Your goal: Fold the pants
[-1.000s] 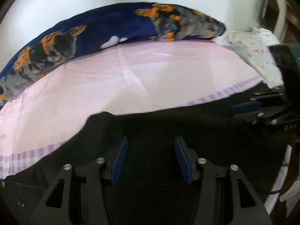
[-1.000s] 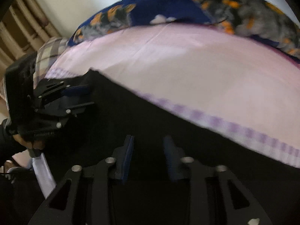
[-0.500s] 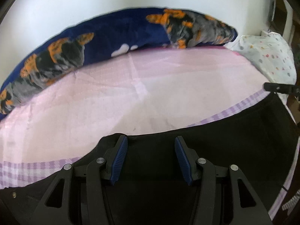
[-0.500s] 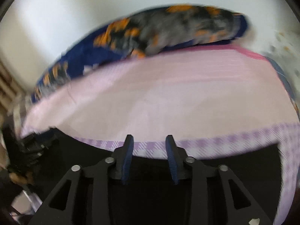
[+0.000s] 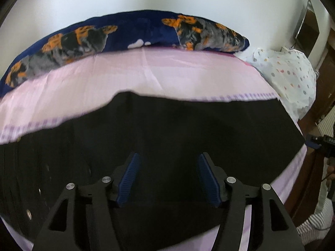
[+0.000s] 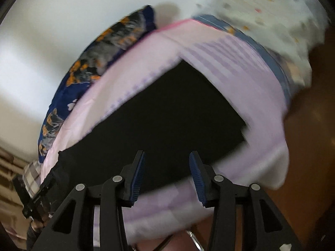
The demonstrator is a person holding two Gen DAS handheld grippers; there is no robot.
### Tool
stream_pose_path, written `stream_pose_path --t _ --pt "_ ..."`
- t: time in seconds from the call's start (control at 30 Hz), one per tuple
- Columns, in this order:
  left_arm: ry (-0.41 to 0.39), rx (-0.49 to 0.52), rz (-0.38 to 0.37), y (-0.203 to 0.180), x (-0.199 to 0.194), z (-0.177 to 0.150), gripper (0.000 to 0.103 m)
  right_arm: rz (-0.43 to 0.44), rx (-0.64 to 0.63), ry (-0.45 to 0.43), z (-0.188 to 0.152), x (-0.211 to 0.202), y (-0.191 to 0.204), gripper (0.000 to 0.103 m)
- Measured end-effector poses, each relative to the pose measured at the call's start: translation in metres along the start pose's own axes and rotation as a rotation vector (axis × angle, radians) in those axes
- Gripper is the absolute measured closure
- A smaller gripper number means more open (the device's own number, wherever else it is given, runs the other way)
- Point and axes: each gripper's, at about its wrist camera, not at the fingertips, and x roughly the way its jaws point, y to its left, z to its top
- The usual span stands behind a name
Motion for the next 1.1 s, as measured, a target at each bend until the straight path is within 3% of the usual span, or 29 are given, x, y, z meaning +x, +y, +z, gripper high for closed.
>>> stream_pose_path --t 0.23,0.53,0.57,0.6,0.67,0.77,0.93,1.1 --pt "0.04 -0.034 0.028 0.0 -0.002 -0.029 0.041 -0.004 0.069 -0.007 -0.019 0.01 -0.028 0.062" --pt "0.067 -0.06 0.071 0.005 0.008 -0.032 0.041 -0.007 0.134 -0.123 0.019 0.022 -0.053 0.065" --pt "0.072 -0.059 0.079 0.006 0.011 -0.033 0.041 0.002 0.147 -0.124 0.023 0.025 -0.055 0.069" --pt "0.08 -0.061 0.088 0.006 0.014 -0.034 0.041 0.006 0.16 -0.125 0.028 0.028 -0.056 0.08" --pt "0.089 -0.074 0.093 0.009 0.02 -0.036 0.041 0.0 0.178 -0.109 0.034 0.033 -0.059 0.092" --pt "0.076 -0.066 0.104 0.008 0.02 -0.036 0.04 0.023 0.19 -0.096 0.038 0.034 -0.057 0.095" --pt "0.062 -0.088 0.082 0.012 0.017 -0.036 0.04 0.155 0.216 -0.112 0.042 0.021 -0.039 0.096" --pt "0.007 -0.123 0.056 0.019 -0.001 -0.032 0.04 0.298 0.157 -0.083 0.047 0.019 0.023 0.096"
